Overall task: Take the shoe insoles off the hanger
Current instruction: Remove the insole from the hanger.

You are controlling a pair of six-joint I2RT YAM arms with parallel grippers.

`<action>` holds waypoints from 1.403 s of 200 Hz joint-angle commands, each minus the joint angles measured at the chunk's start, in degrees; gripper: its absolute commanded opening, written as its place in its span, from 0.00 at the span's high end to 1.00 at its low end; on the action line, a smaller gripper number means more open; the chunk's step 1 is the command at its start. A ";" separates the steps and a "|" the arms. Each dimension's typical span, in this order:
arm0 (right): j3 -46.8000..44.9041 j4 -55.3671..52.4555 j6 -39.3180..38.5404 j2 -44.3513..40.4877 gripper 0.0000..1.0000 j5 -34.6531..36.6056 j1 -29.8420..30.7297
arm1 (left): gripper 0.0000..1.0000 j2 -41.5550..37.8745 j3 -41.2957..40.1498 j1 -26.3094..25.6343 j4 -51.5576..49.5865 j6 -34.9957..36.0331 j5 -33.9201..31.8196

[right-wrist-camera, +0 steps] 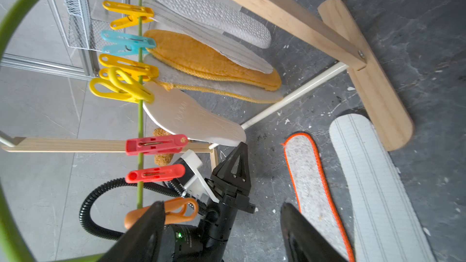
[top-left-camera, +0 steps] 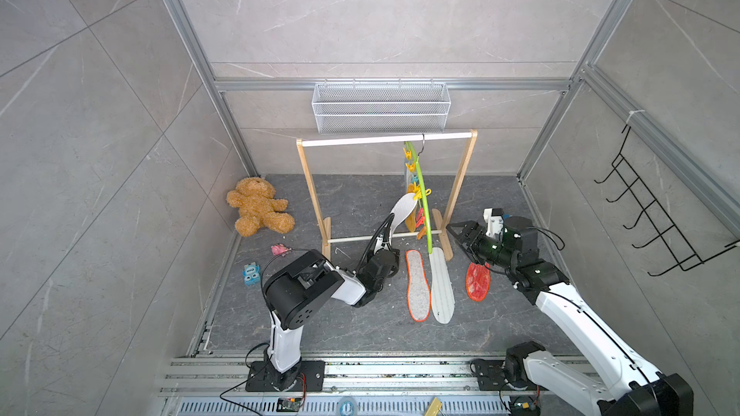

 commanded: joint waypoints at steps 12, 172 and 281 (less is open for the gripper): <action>3.11 2.18 1.46 0.93 0.24 -0.79 -0.25 | 1.00 -4.30 -1.15 0.68 2.19 2.00 -2.60; 9.80 6.39 1.37 6.63 0.25 -1.72 -0.30 | 1.00 -10.83 -2.25 2.17 -2.29 7.82 -0.26; 12.49 17.85 7.09 15.10 0.33 -3.29 -0.51 | 1.00 -13.07 -2.95 2.71 -4.00 8.00 0.80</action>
